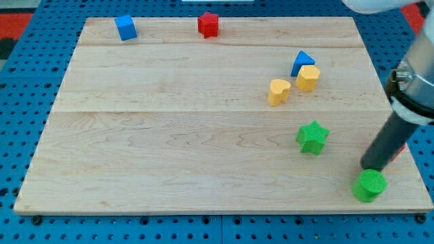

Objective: Move the blue triangle to the top center of the board

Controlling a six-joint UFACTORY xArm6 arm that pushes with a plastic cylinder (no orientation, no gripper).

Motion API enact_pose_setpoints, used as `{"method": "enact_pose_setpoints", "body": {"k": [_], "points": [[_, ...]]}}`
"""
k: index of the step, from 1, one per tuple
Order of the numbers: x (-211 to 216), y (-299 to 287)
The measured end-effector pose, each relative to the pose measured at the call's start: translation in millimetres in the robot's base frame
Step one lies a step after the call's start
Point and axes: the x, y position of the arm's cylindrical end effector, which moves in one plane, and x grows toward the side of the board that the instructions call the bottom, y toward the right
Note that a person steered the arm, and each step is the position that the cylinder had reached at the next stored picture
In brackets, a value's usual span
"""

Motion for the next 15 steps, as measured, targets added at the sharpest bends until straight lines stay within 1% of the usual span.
{"method": "enact_pose_setpoints", "body": {"k": [1, 2, 3, 5, 6, 7, 8, 9, 10, 11, 12, 13, 14, 15], "points": [[0, 51], [-34, 43], [-72, -9], [-52, -29], [-63, -8], [-111, -28], [-74, -32], [-106, -68], [-131, -60], [-134, -48], [-153, -43], [-181, -36], [-168, -28], [-179, -26]]}}
